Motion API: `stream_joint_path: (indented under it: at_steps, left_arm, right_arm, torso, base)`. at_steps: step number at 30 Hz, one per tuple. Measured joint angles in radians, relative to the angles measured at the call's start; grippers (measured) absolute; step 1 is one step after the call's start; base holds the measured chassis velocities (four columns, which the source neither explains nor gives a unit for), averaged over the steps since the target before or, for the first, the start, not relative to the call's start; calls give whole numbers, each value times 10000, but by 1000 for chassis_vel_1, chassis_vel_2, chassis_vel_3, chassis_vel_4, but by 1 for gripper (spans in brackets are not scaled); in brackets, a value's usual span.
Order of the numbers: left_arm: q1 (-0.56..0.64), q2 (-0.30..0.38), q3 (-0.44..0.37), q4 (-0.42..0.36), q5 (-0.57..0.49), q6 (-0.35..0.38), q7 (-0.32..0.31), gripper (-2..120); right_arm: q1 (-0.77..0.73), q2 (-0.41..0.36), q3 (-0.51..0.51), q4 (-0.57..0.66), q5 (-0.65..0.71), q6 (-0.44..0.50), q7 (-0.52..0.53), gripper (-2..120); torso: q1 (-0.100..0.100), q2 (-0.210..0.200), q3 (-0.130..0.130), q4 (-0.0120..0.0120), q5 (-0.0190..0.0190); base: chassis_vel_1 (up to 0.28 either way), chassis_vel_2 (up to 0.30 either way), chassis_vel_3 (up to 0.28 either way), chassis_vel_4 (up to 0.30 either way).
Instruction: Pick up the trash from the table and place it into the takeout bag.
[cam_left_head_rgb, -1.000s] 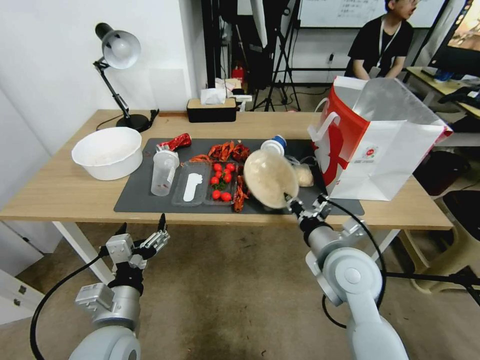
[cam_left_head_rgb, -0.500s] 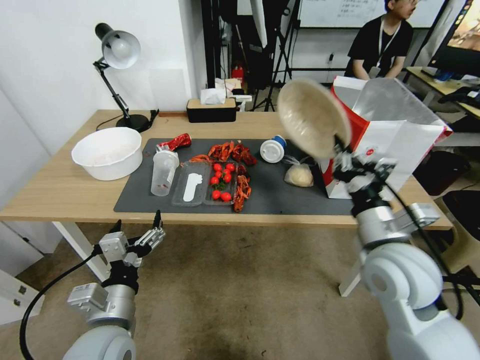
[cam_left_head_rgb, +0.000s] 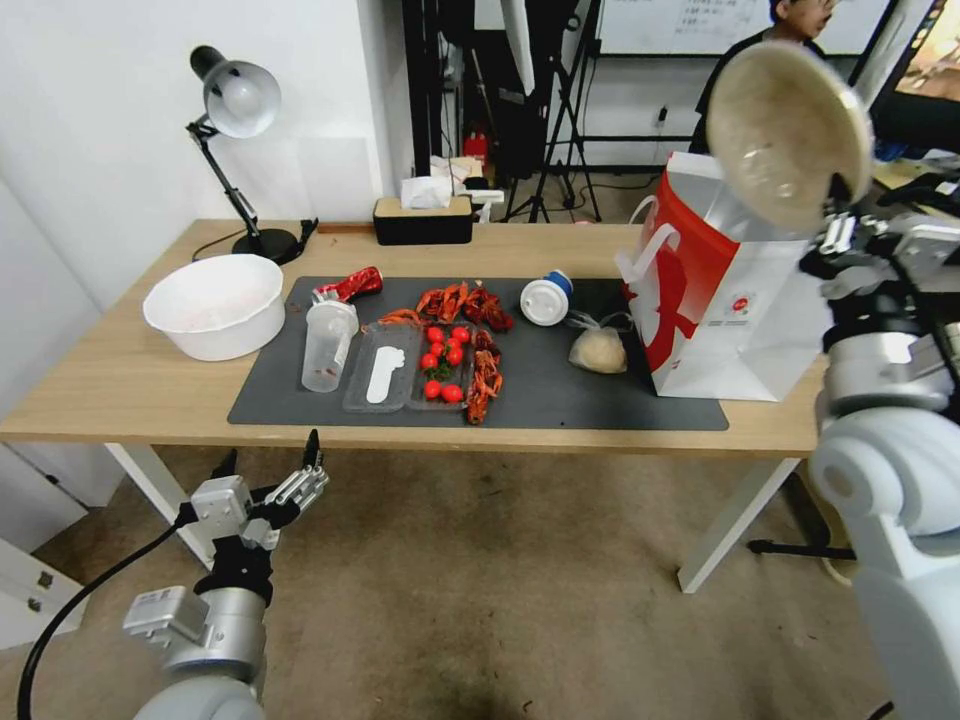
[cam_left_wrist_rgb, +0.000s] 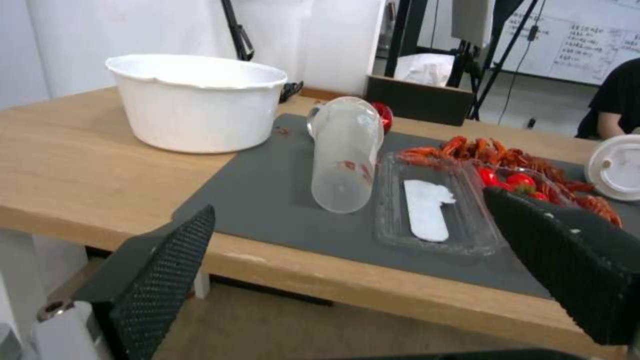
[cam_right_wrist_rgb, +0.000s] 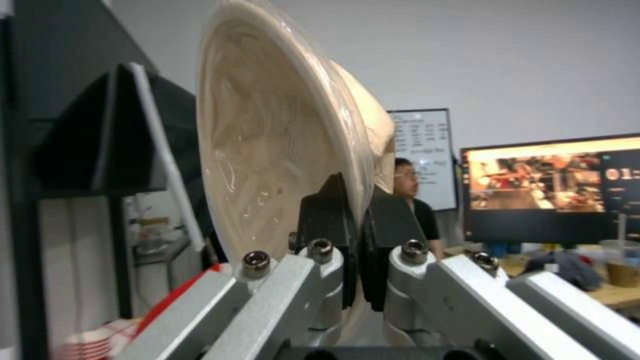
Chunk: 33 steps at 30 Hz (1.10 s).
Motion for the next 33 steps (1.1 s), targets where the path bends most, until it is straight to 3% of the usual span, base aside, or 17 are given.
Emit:
stream_joint_path:
  at_steps: [10, 17, 24, 26, 28, 33]
  left_arm:
    - [455, -118, 65, -163, 168, -134, 32, 100]
    - [615, -145, 58, -214, 187, -267, 55, 100]
    - [662, -167, 37, -187, 199, -439, 134, 100]
    - [655, -167, 38, -178, 212, -439, 130, 100]
    - [586, -159, 33, -139, 220, -434, 119, 100]
    - [461, -141, 3, -48, 210, -416, 111, 100]
  right_arm:
    - [384, -238, -40, -1008, 556, 55, 12, 0]
    - [418, -191, -143, -1173, 562, 76, -74, 21]
    - [379, -85, -287, -1171, 546, 86, -204, 52]
    - [379, -77, -320, -1169, 517, 97, -236, 54]
    - [381, -69, -396, -1139, 484, 136, -317, 67]
    - [409, -65, -522, -1037, 504, 178, -444, 80]
  torso:
    - [0, -1, 0, 0, 0]
    - [0, 0, 0, 0, -2]
    - [0, 0, 0, 0, -1]
    - [0, -1, 0, 0, -1]
    - [0, -1, 0, 0, -1]
    - [0, 0, 0, 0, -2]
  base:
    - [0, 0, 0, 0]
    - [0, 0, 0, 0]
    - [0, 0, 0, 0]
    - [0, 0, 0, 0]
    - [0, 0, 0, 0]
    - [0, 0, 0, 0]
